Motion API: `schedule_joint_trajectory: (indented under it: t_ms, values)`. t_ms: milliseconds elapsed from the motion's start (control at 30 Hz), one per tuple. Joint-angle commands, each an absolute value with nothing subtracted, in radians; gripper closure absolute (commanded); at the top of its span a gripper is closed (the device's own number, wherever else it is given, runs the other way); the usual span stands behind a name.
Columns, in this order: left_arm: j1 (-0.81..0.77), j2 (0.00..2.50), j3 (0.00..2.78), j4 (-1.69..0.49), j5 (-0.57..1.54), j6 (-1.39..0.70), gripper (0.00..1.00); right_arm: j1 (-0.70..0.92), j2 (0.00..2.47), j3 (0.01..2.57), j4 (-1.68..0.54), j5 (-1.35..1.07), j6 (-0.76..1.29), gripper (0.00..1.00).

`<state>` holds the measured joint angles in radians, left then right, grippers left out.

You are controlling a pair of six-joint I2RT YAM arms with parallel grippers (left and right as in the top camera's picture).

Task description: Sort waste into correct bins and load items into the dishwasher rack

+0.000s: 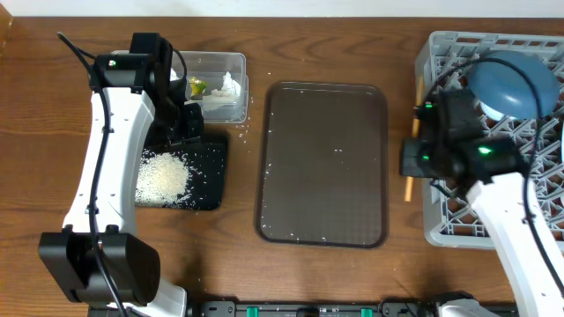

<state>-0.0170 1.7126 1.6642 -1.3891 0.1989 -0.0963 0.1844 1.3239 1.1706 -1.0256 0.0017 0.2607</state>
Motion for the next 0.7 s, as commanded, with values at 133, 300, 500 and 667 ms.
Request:
schedule_joint_trajectory:
  t_ms: [133, 300, 500, 667]
  values:
    - [-0.017, 1.715, 1.657, -1.393, 0.190, -0.086, 0.54, 0.036, 1.355, 1.176, -1.086, 0.019, 0.070, 0.98]
    - [-0.017, 1.715, 1.657, -1.393, 0.190, -0.086, 0.54, -0.021, 1.413, 1.176, -1.084, 0.034, 0.050, 0.99]
    - [-0.017, 1.715, 1.657, -1.393, 0.190, -0.086, 0.54, -0.043, 1.489, 1.176, -1.056, 0.073, 0.036, 0.99]
    - [-0.017, 1.715, 1.657, -1.392, 0.190, -0.086, 0.54, -0.053, 1.535, 1.176, -1.040, 0.090, 0.035, 0.98]
